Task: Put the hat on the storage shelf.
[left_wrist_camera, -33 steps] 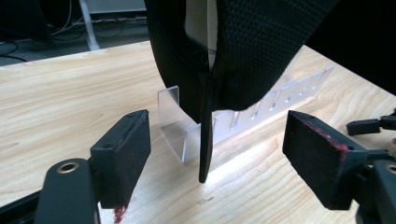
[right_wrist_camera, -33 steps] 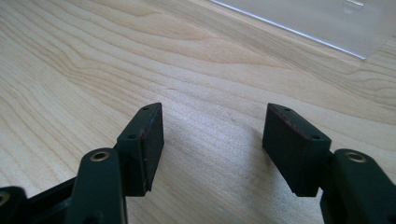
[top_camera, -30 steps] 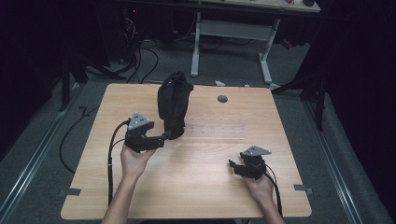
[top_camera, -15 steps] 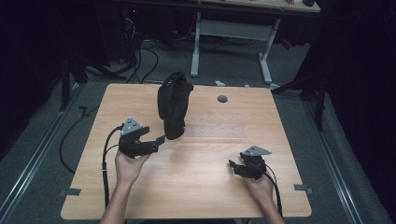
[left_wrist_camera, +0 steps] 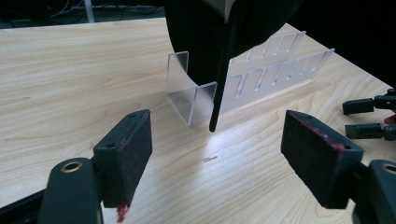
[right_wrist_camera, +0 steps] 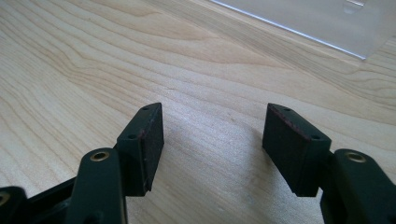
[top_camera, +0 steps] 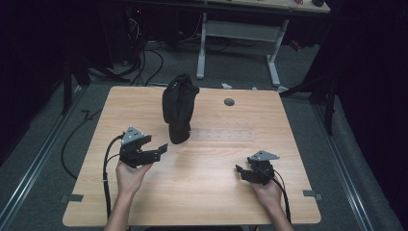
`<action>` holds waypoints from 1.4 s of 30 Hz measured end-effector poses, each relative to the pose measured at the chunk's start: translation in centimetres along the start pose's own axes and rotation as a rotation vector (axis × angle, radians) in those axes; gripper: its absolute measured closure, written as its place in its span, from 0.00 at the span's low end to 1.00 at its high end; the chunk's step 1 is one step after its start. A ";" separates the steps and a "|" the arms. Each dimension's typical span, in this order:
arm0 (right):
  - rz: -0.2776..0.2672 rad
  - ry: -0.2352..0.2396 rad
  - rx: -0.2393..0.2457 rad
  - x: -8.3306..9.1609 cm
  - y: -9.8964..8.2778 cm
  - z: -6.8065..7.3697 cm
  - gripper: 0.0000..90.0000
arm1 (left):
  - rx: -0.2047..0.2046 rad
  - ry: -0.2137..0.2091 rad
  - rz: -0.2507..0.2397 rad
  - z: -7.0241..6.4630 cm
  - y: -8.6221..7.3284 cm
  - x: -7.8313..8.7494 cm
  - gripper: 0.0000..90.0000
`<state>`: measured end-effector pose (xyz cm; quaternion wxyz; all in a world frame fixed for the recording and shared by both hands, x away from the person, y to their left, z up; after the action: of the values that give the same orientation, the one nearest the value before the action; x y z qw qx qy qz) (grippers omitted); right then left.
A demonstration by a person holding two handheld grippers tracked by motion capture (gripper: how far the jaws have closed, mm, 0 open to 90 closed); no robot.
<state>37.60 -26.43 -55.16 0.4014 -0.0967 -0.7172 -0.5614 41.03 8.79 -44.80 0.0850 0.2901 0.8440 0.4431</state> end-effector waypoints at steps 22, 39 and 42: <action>-0.001 0.000 0.002 0.0 0.0 0.0 0.43 | 0.042 0.055 0.038 3.2 -3.0 1.4 0.28; 0.000 0.000 0.000 0.0 0.0 0.0 0.43 | 0.022 0.130 0.042 5.3 -6.0 1.0 0.31; 0.000 0.000 0.000 0.0 0.0 0.0 0.43 | -0.012 0.159 0.030 5.6 -6.6 0.8 0.32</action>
<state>37.60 -26.43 -55.16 0.4014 -0.0968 -0.7172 -0.5614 39.82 10.25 -53.30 0.0128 0.2663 0.8409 0.4709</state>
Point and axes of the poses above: each handheld gripper's, and its own axes: x roughly backward along the jaws, y roughly out of its top, z roughly to its left, the point moved 3 cm from there along -x, roughly forward along the jaws, and after that the axes turned 2 degrees about -y, right-handed, at the moved point
